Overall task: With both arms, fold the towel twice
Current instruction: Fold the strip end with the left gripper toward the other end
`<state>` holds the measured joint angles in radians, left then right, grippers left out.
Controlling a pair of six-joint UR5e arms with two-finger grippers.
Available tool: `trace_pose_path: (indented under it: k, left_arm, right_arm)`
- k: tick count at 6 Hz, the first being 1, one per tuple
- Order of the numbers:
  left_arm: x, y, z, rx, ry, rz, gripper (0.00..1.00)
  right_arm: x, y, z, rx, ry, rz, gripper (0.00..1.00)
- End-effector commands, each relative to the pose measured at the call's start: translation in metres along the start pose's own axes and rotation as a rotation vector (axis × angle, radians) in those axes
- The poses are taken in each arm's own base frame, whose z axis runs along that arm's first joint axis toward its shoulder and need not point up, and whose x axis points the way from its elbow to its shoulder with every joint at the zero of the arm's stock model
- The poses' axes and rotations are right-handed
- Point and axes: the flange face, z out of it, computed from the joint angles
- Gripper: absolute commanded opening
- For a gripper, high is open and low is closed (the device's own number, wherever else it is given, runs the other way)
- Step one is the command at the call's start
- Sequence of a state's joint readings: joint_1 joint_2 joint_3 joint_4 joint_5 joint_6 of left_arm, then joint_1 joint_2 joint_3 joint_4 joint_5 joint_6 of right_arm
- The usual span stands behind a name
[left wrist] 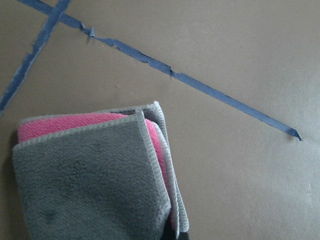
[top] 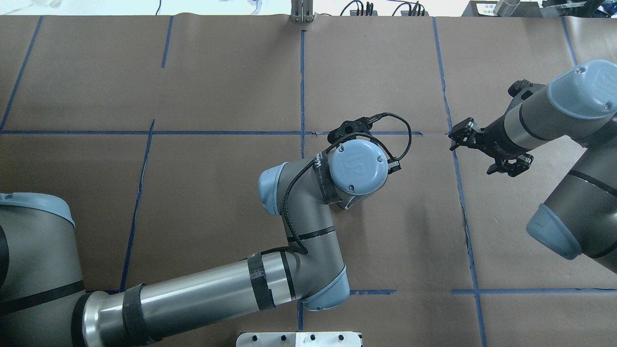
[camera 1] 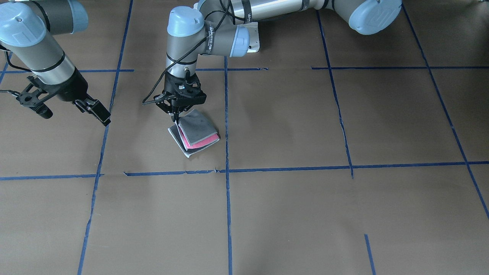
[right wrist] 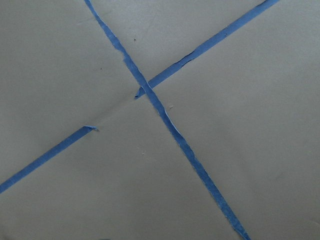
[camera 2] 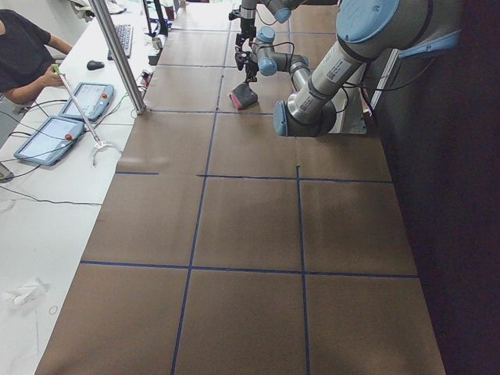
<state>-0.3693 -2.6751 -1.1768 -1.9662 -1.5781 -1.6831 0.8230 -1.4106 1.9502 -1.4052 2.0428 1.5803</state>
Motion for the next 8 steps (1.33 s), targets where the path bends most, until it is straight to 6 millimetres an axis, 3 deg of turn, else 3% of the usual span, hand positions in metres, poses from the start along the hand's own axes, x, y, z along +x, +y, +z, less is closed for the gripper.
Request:
trace_pose_path:
  k: [1,2,3,5,6,7,8]
  left_arm:
    - [0.014,-0.004,-0.006,0.015,0.029,0.021,1.00]
    - [0.014,-0.010,-0.022,0.019,0.057,0.015,1.00]
    - [-0.016,-0.022,-0.041,0.027,0.088,0.010,1.00]
    - [-0.071,-0.065,-0.055,0.071,0.062,0.056,1.00]
    - [-0.112,-0.086,-0.059,0.091,0.018,0.170,1.00]
    - [-0.157,-0.120,-0.061,0.046,-0.026,0.243,1.00]
    - [-0.203,-0.153,-0.078,0.005,-0.047,0.305,1.00]
  right_arm:
    - [0.012,-0.001,-0.001,0.006,0.008,0.006,1.00]
    - [0.014,0.002,-0.007,0.006,0.000,0.002,1.00]
    - [0.014,0.002,-0.007,0.007,0.000,0.002,1.00]
    - [0.020,0.004,-0.013,0.004,-0.003,-0.002,1.00]
    - [0.025,-0.001,-0.014,0.008,0.002,-0.049,1.00]
    - [0.032,-0.011,-0.017,0.018,0.008,-0.097,1.00]
    - [0.039,-0.021,-0.022,0.014,0.009,-0.123,1.00]
